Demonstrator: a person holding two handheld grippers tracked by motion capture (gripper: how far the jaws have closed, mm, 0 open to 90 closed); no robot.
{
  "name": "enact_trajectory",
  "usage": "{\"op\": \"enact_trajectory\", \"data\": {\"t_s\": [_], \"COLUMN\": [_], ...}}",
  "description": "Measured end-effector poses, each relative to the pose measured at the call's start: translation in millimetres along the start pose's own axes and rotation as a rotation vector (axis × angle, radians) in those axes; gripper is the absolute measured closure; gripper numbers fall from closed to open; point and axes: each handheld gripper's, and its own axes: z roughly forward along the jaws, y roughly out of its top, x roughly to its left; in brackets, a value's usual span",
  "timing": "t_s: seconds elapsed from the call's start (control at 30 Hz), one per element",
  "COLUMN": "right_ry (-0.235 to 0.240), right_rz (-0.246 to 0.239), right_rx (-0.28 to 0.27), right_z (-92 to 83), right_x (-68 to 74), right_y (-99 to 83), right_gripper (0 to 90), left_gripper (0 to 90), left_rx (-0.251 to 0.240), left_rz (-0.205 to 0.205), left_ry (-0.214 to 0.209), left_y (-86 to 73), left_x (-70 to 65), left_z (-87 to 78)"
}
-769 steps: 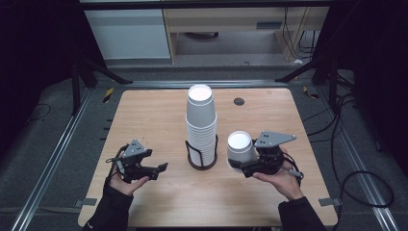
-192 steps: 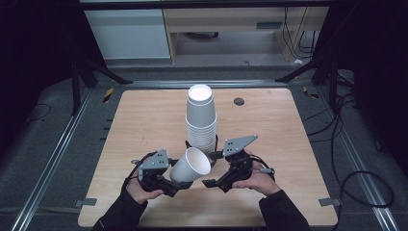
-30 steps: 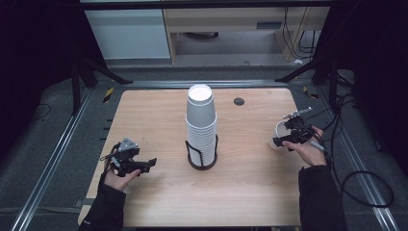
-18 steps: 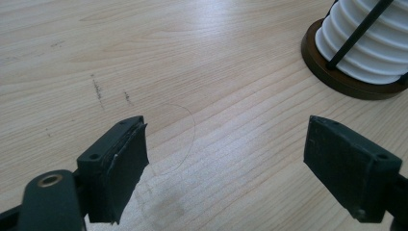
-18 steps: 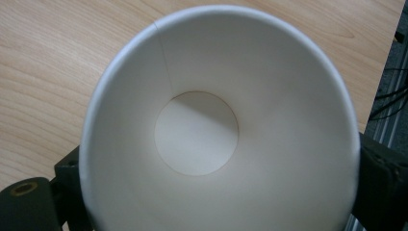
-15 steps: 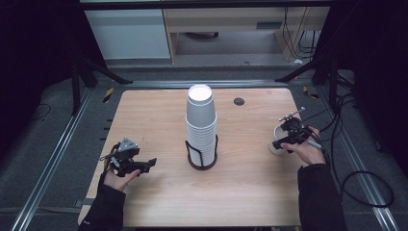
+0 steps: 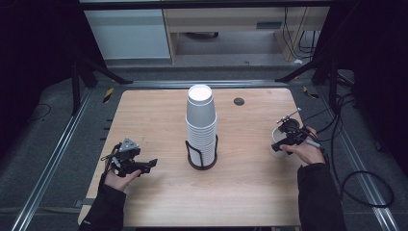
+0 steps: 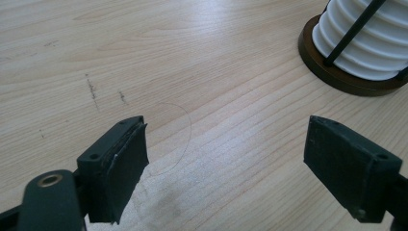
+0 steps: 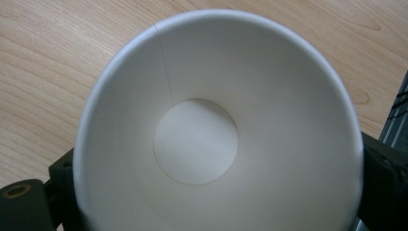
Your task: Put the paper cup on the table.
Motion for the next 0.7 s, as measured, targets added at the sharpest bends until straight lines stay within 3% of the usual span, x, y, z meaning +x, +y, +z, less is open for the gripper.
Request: {"op": "enact_trajectory", "data": {"t_s": [0.2,0.3,0.57,0.7], "right_ry": [0.019,0.026,0.026,0.040], "right_rz": [0.010,0.024,0.044,0.052], "right_rx": [0.001,-0.029,-0.155,-0.253], "right_z": [2.8,-0.7,-29.6,-48.3], "right_x": [1.8,1.3,2.1,5.5], "right_y": [-0.3,-0.2,-1.9,-10.2], "right_gripper": [3.1,2.2,2.1,2.5], "left_gripper": [14.6,14.5,14.2,14.1], "left_rx": [0.000,-0.002,-0.014,-0.013], "left_rz": [0.000,0.001,-0.006,-0.008], "left_ry": [-0.003,-0.005,-0.005,0.000], "left_y": [-0.2,0.0,0.3,0.1], "left_x": [1.0,1.1,1.8,3.5], "left_z": [-0.5,-0.7,-3.0,-4.4]}}
